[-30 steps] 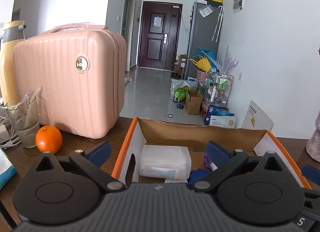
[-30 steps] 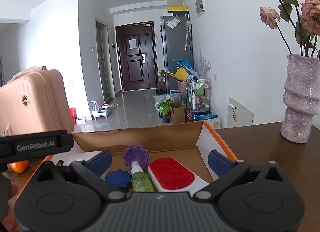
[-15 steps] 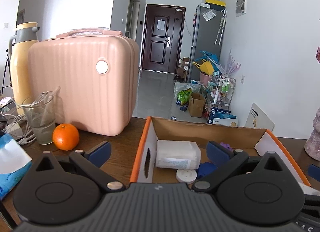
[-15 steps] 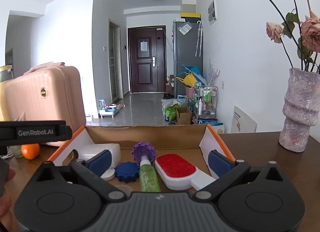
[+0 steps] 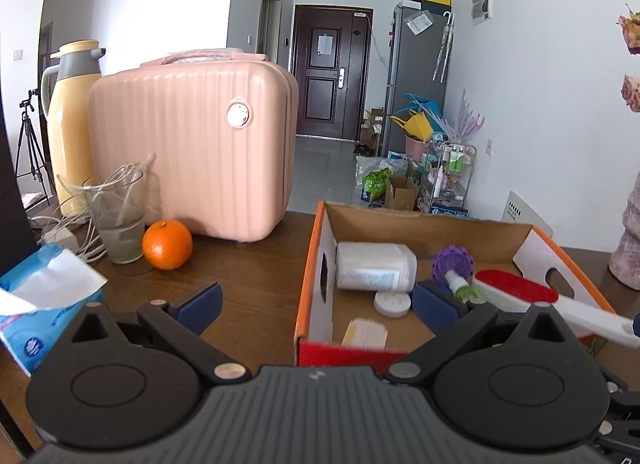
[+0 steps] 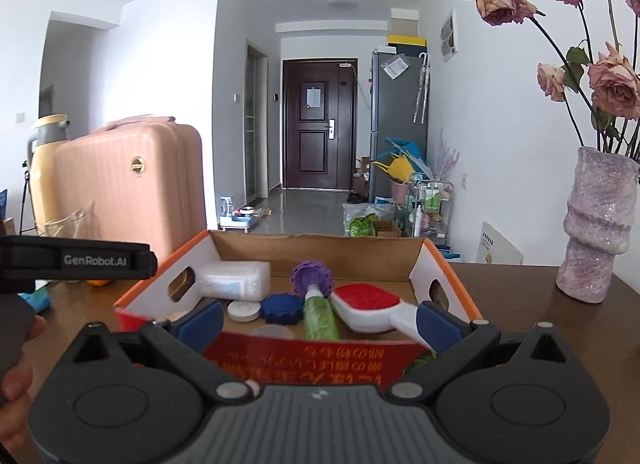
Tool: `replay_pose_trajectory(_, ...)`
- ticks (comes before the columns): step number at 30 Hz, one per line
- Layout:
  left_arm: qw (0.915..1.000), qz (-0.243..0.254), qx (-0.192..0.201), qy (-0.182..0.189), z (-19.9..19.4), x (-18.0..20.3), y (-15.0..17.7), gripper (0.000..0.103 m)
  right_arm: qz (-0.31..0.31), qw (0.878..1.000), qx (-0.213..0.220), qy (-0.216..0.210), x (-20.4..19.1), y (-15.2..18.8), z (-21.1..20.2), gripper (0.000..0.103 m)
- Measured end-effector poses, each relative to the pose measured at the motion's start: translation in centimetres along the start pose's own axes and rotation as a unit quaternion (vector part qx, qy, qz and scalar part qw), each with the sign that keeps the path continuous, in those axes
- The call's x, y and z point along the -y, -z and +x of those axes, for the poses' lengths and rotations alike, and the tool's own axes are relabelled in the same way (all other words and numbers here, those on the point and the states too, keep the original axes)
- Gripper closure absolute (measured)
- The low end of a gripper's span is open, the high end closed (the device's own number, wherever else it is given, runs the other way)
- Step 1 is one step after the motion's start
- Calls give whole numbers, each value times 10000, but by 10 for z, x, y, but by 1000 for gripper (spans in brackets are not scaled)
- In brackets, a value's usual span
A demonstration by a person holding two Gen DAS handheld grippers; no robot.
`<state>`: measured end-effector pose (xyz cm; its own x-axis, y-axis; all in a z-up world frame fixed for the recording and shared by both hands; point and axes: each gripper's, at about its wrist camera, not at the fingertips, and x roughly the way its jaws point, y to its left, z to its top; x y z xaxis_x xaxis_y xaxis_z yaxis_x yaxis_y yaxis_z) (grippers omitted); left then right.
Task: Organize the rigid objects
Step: 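Withdraw both grippers from the box toward the small white bottle on the table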
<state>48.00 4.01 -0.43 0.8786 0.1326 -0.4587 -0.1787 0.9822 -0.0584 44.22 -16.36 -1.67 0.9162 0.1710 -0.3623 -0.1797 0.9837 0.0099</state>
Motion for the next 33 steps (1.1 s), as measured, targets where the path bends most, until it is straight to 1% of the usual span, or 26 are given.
replay_pose_trajectory(8,9999,57,-103,5,-23,-7,18,0,-107,9999,-92,-59,-6,15,-26,0)
replay_pose_trajectory(18,9995,143,-296,31,-52,-12,43,0,-169,9992,-370,10,-8,39,-52,0)
replay_pose_trajectory(27,9987,285,-416,78,-79,-9,66,0,-191,9983,-547,79,-4,57,-76,0)
replay_pose_trajectory(33,9980,363,-495,145,-95,-8,79,0,-23,9973,-719,117,5,66,-85,0)
